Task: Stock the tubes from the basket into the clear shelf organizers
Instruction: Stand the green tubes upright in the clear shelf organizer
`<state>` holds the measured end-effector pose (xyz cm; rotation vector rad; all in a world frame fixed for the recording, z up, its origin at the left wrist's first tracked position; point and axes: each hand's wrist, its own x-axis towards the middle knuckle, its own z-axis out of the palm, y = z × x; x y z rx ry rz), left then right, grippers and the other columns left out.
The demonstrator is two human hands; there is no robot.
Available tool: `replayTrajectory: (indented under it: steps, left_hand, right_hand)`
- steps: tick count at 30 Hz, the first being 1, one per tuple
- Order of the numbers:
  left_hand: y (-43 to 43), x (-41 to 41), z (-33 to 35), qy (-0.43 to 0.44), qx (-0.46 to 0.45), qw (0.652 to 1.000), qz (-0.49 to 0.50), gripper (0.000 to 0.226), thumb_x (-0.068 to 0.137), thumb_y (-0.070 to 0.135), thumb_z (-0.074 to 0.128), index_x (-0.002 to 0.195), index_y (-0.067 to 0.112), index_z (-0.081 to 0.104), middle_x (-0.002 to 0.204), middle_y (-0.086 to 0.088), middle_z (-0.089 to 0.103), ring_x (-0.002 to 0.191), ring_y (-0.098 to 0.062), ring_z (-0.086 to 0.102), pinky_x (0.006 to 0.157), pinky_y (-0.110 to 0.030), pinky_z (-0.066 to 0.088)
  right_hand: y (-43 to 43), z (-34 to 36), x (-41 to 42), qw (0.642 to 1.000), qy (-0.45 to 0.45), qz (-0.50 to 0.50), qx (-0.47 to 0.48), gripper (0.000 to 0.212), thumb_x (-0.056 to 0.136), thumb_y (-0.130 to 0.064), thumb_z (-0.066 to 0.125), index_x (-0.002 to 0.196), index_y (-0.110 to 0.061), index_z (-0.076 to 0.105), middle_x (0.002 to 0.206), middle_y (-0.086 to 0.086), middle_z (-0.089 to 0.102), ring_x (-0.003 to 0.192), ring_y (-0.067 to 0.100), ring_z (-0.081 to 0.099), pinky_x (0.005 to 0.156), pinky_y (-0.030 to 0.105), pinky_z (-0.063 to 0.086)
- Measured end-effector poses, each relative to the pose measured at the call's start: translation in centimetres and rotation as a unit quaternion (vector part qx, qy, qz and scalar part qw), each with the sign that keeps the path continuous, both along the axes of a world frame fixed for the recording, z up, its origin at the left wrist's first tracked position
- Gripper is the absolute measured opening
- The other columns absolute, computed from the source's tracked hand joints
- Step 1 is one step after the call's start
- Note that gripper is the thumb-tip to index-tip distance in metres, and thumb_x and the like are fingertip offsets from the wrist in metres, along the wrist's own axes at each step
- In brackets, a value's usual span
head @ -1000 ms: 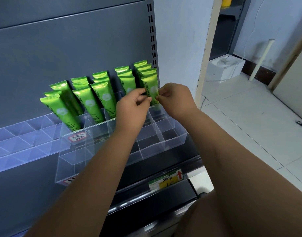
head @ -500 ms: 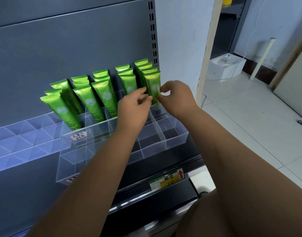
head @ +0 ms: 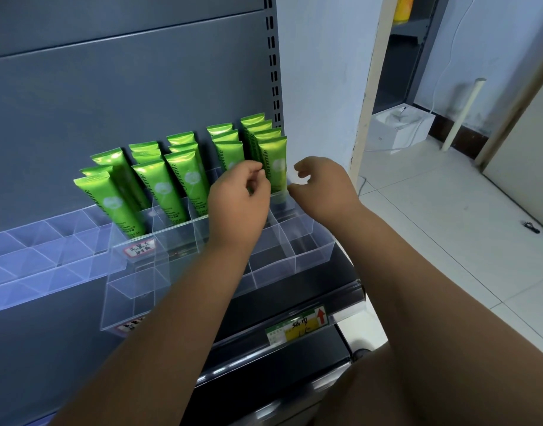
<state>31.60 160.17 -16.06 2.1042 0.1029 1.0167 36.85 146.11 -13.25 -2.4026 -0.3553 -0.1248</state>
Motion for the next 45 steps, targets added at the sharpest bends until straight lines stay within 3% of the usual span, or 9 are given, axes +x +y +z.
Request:
replayTrajectory:
  steps: [2, 5, 9, 13, 18, 22, 26, 38, 45]
  left_hand:
    - [-0.2, -0.2, 0.1, -0.043, 0.049, 0.998, 0.016, 0.015, 0.096, 0.01, 0.061, 0.103, 0.004, 0.073, 0.083, -0.007, 0.07, 0.075, -0.021, 0.065, 0.069, -0.043, 0.056]
    - [-0.5, -0.8, 1.3, -0.085, 0.065, 0.993, 0.045, 0.018, 0.098, 0.013, 0.06, 0.111, 0.005, 0.069, 0.093, -0.004, 0.068, 0.081, -0.017, 0.064, 0.072, -0.036, 0.056]
    - [-0.3, -2.1, 4.5, -0.098, 0.124, 0.985, 0.064, 0.022, 0.101, 0.019, 0.058, 0.115, 0.005, 0.067, 0.104, -0.005, 0.069, 0.094, -0.02, 0.066, 0.081, -0.036, 0.054]
    - [1.7, -5.4, 7.7, 0.032, 0.148, 0.98, 0.126, 0.049, 0.103, 0.048, 0.05, 0.133, 0.011, 0.06, 0.127, -0.007, 0.066, 0.119, -0.027, 0.058, 0.096, -0.038, 0.046]
    - [7.4, -14.8, 7.3, 0.136, 0.202, 0.95, 0.197, 0.075, 0.101, 0.063, 0.032, 0.154, 0.008, 0.036, 0.161, -0.01, 0.037, 0.151, -0.026, 0.03, 0.123, -0.046, 0.026]
    - [11.4, -25.7, 6.2, 0.205, 0.216, 0.903, 0.309, 0.087, 0.098, 0.067, 0.025, 0.158, 0.003, 0.027, 0.166, -0.012, 0.025, 0.155, -0.028, 0.019, 0.125, -0.05, 0.021]
    - [14.8, -36.7, 6.2, 0.241, 0.232, 0.853, 0.4, 0.081, 0.098, 0.061, 0.032, 0.156, 0.005, 0.033, 0.165, -0.012, 0.029, 0.153, -0.031, 0.024, 0.123, -0.052, 0.023]
    - [21.6, -64.9, 4.3, 0.32, 0.096, 0.68, 0.652, 0.078, 0.101, 0.064, 0.029, 0.159, 0.013, 0.027, 0.166, -0.006, 0.026, 0.155, -0.027, 0.017, 0.126, -0.044, 0.016]
    - [22.9, -74.0, -6.1, 0.378, -0.081, 0.639, 0.664, 0.076, 0.101, 0.064, 0.026, 0.158, 0.014, 0.029, 0.166, -0.006, 0.028, 0.155, -0.026, 0.019, 0.126, -0.044, 0.018]
  right_hand:
    - [-0.3, 0.4, -1.2, 0.999, 0.02, -0.031, 0.005, 0.046, 0.09, -0.021, 0.063, 0.134, -0.008, 0.058, 0.13, 0.008, 0.062, 0.114, 0.025, 0.06, 0.083, 0.028, 0.041]
    - [0.1, 1.0, -3.7, 0.997, 0.026, -0.065, 0.016, 0.038, 0.094, -0.027, 0.06, 0.126, -0.008, 0.06, 0.128, 0.009, 0.06, 0.113, 0.026, 0.058, 0.077, 0.029, 0.037]
    - [2.3, 2.2, -7.2, 0.998, -0.022, -0.05, 0.037, 0.014, 0.095, -0.035, 0.054, 0.092, -0.022, 0.058, 0.096, 0.0, 0.058, 0.086, 0.021, 0.055, 0.06, 0.03, 0.038]
    - [4.4, 2.6, -10.0, 0.997, -0.072, -0.003, 0.017, 0.028, 0.099, -0.04, 0.045, 0.106, -0.018, 0.061, 0.106, 0.002, 0.062, 0.1, 0.024, 0.057, 0.082, 0.041, 0.053]
    - [8.0, 3.2, -14.2, 0.98, -0.161, 0.116, -0.022, 0.057, 0.105, -0.048, 0.036, 0.15, -0.014, 0.042, 0.15, 0.006, 0.05, 0.142, 0.024, 0.04, 0.115, 0.043, 0.037]
    - [13.3, 3.6, -19.3, 0.953, -0.178, 0.246, 0.006, 0.062, 0.104, -0.05, 0.035, 0.155, -0.014, 0.037, 0.16, 0.001, 0.037, 0.151, 0.019, 0.027, 0.122, 0.04, 0.027]
    - [19.5, 4.4, -26.8, 0.923, -0.187, 0.335, 0.036, 0.062, 0.104, -0.05, 0.036, 0.155, -0.015, 0.036, 0.162, -0.001, 0.034, 0.152, 0.015, 0.022, 0.125, 0.034, 0.02]
    - [36.7, 2.8, -55.0, 0.763, -0.105, 0.627, 0.115, 0.066, 0.1, -0.052, 0.033, 0.152, -0.014, 0.041, 0.159, 0.004, 0.038, 0.151, 0.021, 0.026, 0.121, 0.043, 0.029]
    - [43.1, -6.0, -62.6, 0.726, -0.066, 0.682, -0.066, 0.053, 0.104, -0.039, 0.042, 0.147, -0.008, 0.043, 0.153, 0.011, 0.043, 0.141, 0.029, 0.038, 0.115, 0.042, 0.033]
